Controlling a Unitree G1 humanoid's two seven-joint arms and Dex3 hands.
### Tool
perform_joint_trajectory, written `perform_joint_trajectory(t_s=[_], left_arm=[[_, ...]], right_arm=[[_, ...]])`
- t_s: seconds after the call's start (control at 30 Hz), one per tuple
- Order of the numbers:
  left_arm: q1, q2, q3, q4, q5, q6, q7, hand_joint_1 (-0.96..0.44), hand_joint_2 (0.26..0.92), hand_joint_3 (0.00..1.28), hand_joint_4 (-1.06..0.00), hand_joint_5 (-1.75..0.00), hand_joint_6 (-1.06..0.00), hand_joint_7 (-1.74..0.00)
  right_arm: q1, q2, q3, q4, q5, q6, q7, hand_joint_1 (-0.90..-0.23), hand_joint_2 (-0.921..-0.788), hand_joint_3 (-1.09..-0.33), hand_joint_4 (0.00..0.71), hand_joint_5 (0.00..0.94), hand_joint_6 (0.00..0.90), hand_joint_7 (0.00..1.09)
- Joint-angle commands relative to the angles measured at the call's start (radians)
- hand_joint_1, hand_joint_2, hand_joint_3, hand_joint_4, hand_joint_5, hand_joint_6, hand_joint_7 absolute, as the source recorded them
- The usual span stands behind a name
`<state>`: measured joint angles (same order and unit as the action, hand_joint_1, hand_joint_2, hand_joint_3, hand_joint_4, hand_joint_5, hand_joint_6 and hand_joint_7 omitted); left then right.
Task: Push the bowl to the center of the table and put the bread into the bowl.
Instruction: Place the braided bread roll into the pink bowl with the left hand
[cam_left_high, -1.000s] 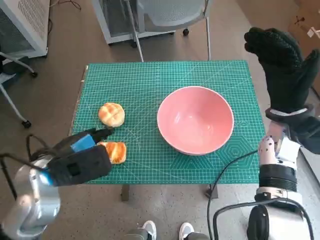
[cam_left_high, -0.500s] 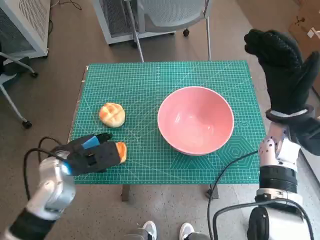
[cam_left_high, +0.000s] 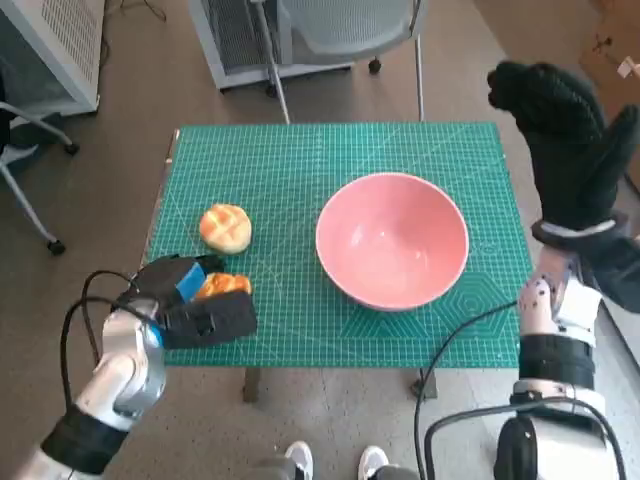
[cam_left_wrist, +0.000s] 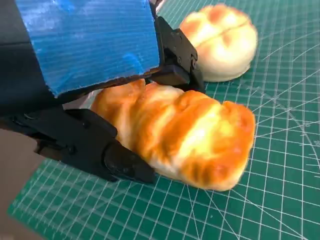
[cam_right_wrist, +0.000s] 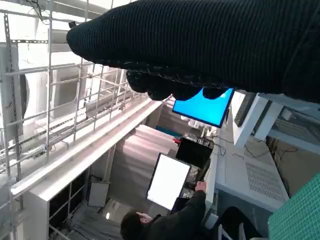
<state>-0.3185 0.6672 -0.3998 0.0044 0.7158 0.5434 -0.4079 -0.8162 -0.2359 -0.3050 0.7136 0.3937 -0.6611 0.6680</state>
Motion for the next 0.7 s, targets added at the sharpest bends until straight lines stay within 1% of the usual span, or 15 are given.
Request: perform_joint_trajectory(t_s=[0.03,0.17,0.3,0.43,0.6,0.7], left_arm=[[0.033,0.013,0.039,-0.065,-0.013,-0.017,-0.028,0.0,0.907,0.06,-0.66,-1.32,-0.76,-0.89],[0.046,0.02,0.086,-0.137,-0.053,-0.025,-0.073,0.0,0.91,0.05,-0.67,-1.28,-0.73,-0.95],[0.055,0.029,0.133,-0.251,-0.072,0.0,-0.132,0.0,0.913,0.05,-0.68,-1.25,-0.71,-1.0],[0.065,0.033,0.198,-0.377,-0.104,-0.004,-0.172,0.0,0.917,0.04,-0.7,-1.2,-0.69,-1.05],[0.052,0.023,0.269,-0.481,-0.155,-0.054,-0.175,0.0,0.914,0.02,-0.76,-1.12,-0.69,-1.08],[0.027,0.012,0.291,-0.518,-0.174,-0.086,-0.164,0.0,0.906,0.01,-0.8,-1.06,-0.71,-1.08]], right_arm=[[0.025,0.002,0.002,-0.007,0.01,0.016,-0.002,-0.661,-0.921,-0.745,0.274,0.0,0.398,0.01],[0.026,0.003,0.001,-0.008,0.013,0.018,0.0,-0.66,-0.921,-0.747,0.275,0.001,0.399,0.01],[0.027,0.002,0.001,-0.009,0.017,0.02,0.002,-0.66,-0.921,-0.749,0.275,0.001,0.399,0.01],[0.027,0.001,0.0,-0.013,0.019,0.022,0.003,-0.659,-0.921,-0.751,0.274,0.0,0.399,0.0],[0.024,0.0,-0.003,-0.01,0.023,0.024,0.007,-0.659,-0.921,-0.752,0.272,0.0,0.397,0.0],[0.022,0.0,-0.003,-0.006,0.025,0.022,0.009,-0.659,-0.921,-0.751,0.272,0.0,0.397,0.0]])
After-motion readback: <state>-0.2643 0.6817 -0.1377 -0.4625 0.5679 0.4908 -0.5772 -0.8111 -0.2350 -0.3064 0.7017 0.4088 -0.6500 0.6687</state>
